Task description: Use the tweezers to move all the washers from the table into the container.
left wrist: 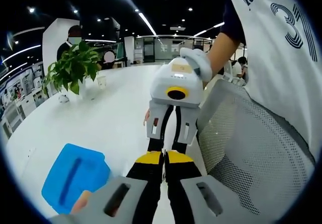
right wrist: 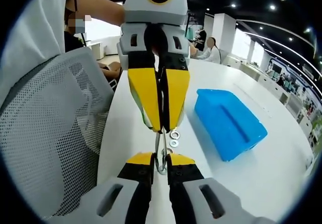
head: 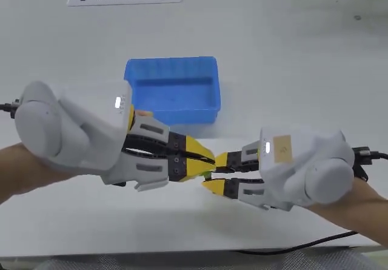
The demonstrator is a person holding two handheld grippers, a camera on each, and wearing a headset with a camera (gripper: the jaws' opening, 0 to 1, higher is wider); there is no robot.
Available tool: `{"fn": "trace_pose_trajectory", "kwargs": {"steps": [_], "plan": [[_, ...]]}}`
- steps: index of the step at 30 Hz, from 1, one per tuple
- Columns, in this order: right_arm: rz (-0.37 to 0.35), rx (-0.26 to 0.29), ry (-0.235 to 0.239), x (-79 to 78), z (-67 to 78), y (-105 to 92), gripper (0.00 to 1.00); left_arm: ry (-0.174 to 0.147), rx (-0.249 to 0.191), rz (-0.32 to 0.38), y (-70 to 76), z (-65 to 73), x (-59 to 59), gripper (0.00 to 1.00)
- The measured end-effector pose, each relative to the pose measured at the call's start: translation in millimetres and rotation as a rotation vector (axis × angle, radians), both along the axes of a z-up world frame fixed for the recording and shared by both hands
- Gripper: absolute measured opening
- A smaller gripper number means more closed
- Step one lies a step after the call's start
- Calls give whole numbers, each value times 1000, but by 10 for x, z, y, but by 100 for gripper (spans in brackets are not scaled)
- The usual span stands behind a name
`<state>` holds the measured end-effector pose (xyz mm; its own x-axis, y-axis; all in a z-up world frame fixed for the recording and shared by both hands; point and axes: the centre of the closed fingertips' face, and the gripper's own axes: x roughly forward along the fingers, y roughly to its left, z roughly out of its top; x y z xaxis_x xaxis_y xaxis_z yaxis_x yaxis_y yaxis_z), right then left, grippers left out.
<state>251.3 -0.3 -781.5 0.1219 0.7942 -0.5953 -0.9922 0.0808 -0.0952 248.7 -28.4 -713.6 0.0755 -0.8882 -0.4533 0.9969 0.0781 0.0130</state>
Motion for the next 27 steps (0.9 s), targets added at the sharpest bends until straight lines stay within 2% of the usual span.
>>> {"fn": "trace_pose_trajectory", "kwargs": {"steps": [5,17,21,27], "plan": [[17,-8,-6,-7,-18,-8,11,8,1,-5,-14,1,-3,5],[6,-4,5,-3,-10,-5,10,20,9,-8,-14,4,3,5],[-6,9,6,21,53,0,10,32,0,6,-2,63,31,5],[-14,36,-7,83,233,34,10,18,-12,9,48,251,79,5]]}}
